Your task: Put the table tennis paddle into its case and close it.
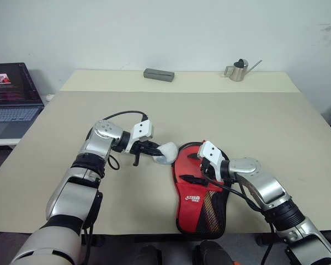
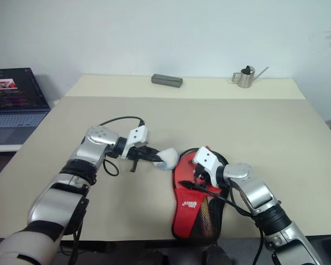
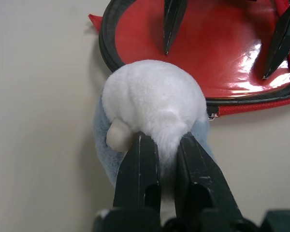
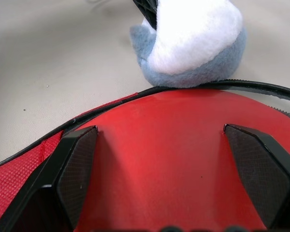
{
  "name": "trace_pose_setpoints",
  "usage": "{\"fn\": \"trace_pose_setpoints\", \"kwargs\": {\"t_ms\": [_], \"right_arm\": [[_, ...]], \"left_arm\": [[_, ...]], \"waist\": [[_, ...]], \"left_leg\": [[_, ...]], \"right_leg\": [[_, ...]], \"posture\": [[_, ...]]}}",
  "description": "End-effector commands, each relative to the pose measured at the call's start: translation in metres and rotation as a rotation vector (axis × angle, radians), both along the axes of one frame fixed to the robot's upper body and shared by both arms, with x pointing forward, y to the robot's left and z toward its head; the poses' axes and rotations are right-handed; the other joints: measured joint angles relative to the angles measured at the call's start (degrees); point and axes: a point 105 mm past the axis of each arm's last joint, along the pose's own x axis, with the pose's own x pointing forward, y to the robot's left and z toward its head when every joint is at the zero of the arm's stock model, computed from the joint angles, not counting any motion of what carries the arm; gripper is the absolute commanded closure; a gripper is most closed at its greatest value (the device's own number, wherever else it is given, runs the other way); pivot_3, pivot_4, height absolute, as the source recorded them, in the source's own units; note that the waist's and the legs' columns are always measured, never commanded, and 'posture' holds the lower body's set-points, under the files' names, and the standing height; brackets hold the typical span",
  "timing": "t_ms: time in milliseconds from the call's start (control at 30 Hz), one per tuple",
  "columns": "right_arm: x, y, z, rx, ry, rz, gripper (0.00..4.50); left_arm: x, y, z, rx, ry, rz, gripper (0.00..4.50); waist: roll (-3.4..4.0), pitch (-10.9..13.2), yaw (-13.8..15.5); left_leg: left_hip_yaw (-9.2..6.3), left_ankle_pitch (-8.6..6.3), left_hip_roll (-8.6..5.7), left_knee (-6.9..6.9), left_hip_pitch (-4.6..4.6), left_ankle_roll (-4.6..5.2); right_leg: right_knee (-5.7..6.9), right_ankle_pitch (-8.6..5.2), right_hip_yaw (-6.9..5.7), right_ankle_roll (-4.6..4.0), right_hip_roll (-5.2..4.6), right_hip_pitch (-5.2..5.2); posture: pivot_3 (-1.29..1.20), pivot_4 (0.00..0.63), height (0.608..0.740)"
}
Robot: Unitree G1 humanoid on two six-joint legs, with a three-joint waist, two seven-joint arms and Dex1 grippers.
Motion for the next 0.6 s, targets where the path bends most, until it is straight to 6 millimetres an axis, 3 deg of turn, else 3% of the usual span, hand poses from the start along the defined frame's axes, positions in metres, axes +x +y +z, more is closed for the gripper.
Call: {"fn": "trace_pose_setpoints", "kwargs": {"t_ms": [33,233,400,600], "right_arm": [[0.000,-0.005,-0.009,-0.044,0.007,-0.034,0.00],[0.000,-0.014,-0.025,-0.122,0.034,-0.053,0.00],[0.002,-0.014,-0.034,-0.052,0.080,-0.090,0.00],[0.002,-0.023,-0.062,-0.061,0.144,-0.150,0.00]], "left_arm": [[-0.004,-0.006,-0.005,0.018,0.003,-0.044,4.45],[0.002,-0.010,-0.004,0.002,-0.039,-0.003,4.45],[0.002,-0.013,0.005,-0.071,-0.027,0.015,4.45],[0.005,-0.010,0.014,-0.154,0.020,0.079,4.45]], "waist": [[0.00,0.00,0.02],[-0.04,-0.08,0.09],[-0.17,-0.17,0.14],[-0.22,-0.26,0.07]], "left_leg": [[0.00,0.00,0.00,0.00,0.00,0.00],[-0.01,0.00,-0.01,0.00,0.10,0.00],[-0.02,-0.01,-0.01,-0.01,0.58,0.01],[-0.01,0.00,-0.02,-0.01,0.67,0.01]], "right_leg": [[0.00,0.00,0.00,0.00,0.00,0.00],[-0.01,0.00,0.00,0.00,-0.01,0.11],[-0.03,-0.01,-0.02,0.01,-0.01,0.56],[0.05,-0.01,0.01,0.01,0.00,0.59]], "posture": [[0.00,0.150,0.740],[0.00,0.150,0.740],[0.00,0.150,0.740],[0.00,0.150,0.740]]}}
